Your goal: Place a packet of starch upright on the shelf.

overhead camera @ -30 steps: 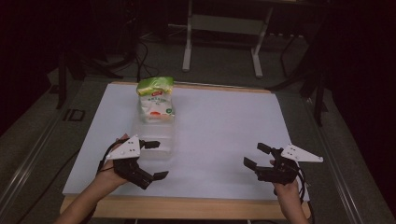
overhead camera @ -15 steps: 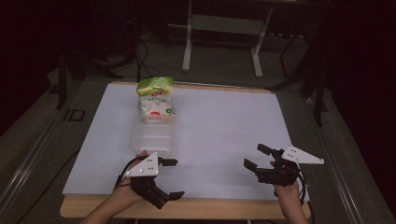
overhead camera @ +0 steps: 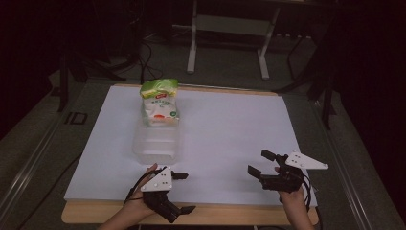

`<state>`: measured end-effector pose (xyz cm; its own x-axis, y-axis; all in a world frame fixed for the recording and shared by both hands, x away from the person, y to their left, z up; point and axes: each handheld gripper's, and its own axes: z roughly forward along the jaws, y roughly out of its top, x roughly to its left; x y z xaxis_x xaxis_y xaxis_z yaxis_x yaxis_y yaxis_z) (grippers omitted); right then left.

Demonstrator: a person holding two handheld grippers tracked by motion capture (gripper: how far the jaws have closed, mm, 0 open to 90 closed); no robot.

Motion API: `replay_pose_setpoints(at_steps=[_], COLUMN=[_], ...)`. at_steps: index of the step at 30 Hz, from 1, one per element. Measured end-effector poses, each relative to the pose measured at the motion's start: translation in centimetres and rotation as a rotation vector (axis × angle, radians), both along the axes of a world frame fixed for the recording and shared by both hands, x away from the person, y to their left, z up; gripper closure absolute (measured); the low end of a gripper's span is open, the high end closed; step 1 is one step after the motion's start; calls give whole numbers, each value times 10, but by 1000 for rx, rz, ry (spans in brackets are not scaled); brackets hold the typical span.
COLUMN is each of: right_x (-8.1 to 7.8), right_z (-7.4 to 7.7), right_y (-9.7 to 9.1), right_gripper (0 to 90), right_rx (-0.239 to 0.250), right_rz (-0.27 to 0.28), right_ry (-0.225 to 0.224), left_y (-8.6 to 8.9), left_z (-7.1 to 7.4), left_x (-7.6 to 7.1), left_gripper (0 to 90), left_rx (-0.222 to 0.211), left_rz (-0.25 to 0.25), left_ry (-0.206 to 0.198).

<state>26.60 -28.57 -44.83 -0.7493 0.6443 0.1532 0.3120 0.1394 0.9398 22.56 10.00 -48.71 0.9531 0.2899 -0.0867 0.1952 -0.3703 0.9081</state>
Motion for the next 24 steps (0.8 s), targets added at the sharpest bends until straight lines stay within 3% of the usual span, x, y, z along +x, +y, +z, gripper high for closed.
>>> replay_pose_setpoints(at_steps=[5, 11, 24], right_x=[2, 3, 3], right_z=[-5, -11, -14], right_y=[1, 3, 4], right_gripper=[144, 144, 144], right_rx=[-8, -21, -33], right_rz=[6, 13, 21], right_ry=[14, 29, 34], left_y=[-2, -1, -1], left_z=[-5, -15, -19], left_x=[0, 1, 0], left_gripper=[19, 19, 19], left_rx=[6, 23, 35], left_rz=[0, 20, 11], left_ry=[-16, -6, 2])
